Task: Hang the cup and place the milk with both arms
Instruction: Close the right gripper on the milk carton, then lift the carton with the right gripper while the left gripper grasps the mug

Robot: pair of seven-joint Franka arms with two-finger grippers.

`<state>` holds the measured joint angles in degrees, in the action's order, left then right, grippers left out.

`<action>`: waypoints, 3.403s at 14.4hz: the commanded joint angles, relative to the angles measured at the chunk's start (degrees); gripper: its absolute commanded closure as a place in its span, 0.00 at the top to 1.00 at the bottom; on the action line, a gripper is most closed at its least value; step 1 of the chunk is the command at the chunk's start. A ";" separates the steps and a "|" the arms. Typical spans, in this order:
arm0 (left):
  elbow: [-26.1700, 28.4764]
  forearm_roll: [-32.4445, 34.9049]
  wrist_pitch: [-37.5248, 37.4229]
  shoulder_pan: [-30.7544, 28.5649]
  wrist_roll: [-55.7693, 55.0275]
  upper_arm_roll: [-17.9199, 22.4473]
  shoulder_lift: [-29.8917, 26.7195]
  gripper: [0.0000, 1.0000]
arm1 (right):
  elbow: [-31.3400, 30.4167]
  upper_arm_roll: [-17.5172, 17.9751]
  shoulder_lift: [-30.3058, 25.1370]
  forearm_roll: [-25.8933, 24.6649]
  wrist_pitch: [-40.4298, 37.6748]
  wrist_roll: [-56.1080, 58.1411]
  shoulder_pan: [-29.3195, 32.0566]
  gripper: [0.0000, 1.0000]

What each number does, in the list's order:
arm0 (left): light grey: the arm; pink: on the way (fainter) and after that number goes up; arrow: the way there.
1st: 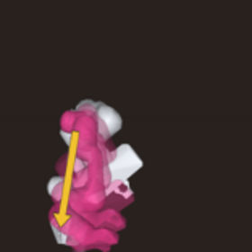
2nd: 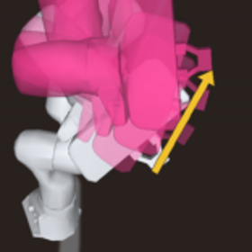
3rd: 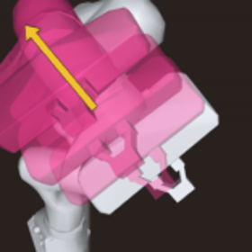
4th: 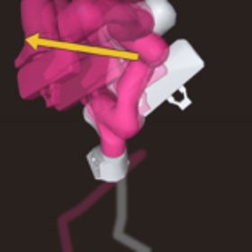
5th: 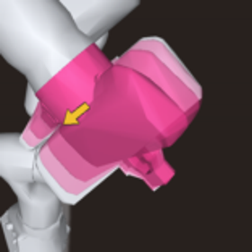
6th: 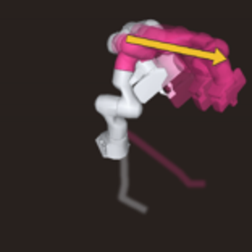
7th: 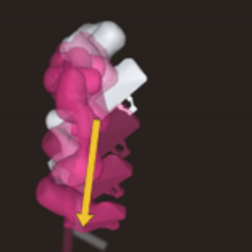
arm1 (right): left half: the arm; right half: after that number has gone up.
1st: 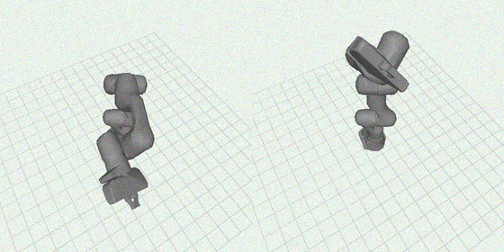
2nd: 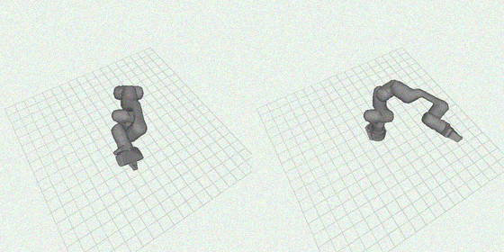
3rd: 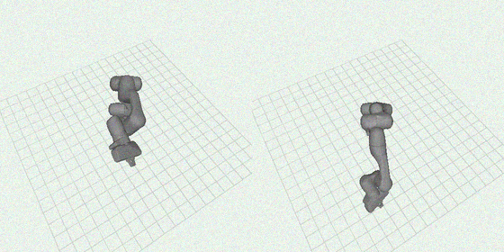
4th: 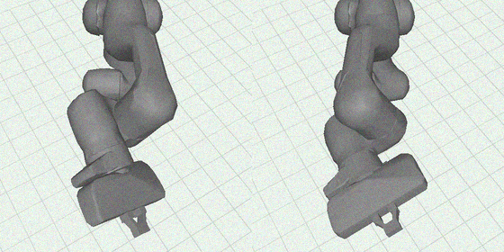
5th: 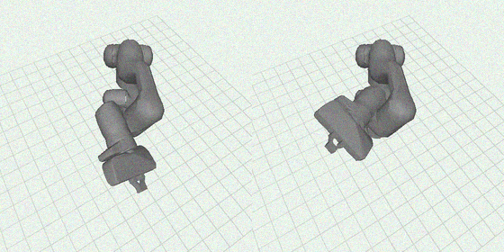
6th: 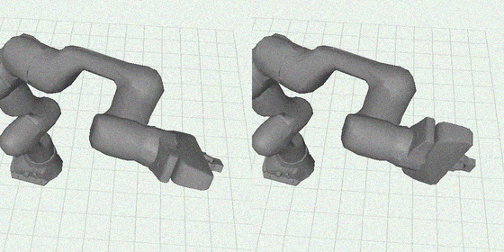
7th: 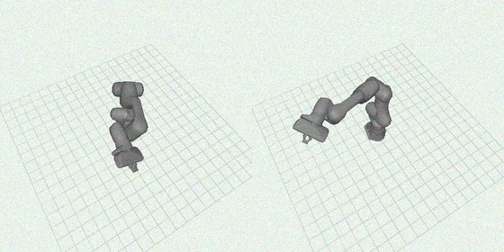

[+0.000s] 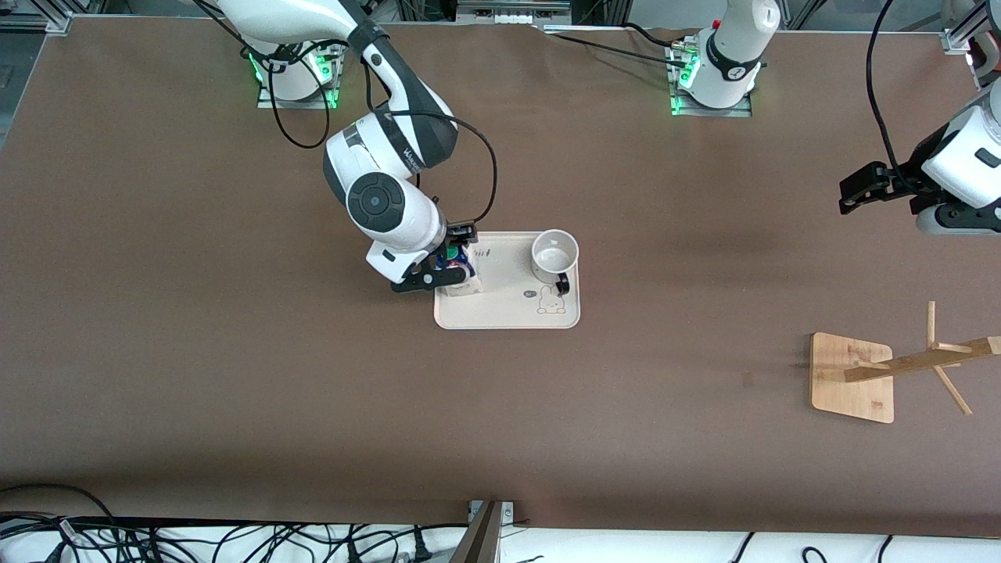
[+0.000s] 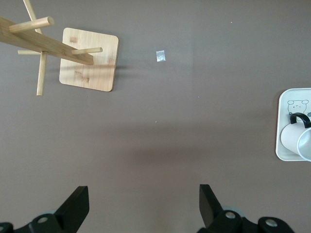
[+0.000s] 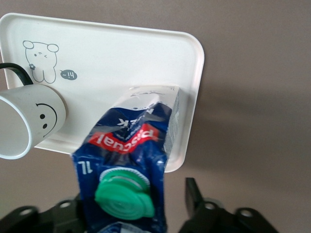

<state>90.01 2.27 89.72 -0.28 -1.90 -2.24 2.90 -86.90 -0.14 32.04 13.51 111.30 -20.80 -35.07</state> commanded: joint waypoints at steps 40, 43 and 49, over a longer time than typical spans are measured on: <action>-1.59 3.53 31.38 40.00 -67.36 -1.37 35.85 1.00 | 8.68 -27.45 -4.35 -4.54 -26.39 27.13 13.88 0.35; -1.59 3.53 32.97 40.10 -67.36 -1.36 36.91 0.68 | 3.95 -27.37 -4.09 -4.28 -23.07 27.04 13.45 0.36; -1.68 3.45 32.54 39.31 -66.48 -1.45 36.48 0.00 | -3.26 -27.01 -4.52 -4.19 -14.37 27.04 12.83 0.36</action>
<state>89.82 4.46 122.63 39.37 -68.27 -3.89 39.10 -86.41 -27.55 29.32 9.74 93.89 6.02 -21.88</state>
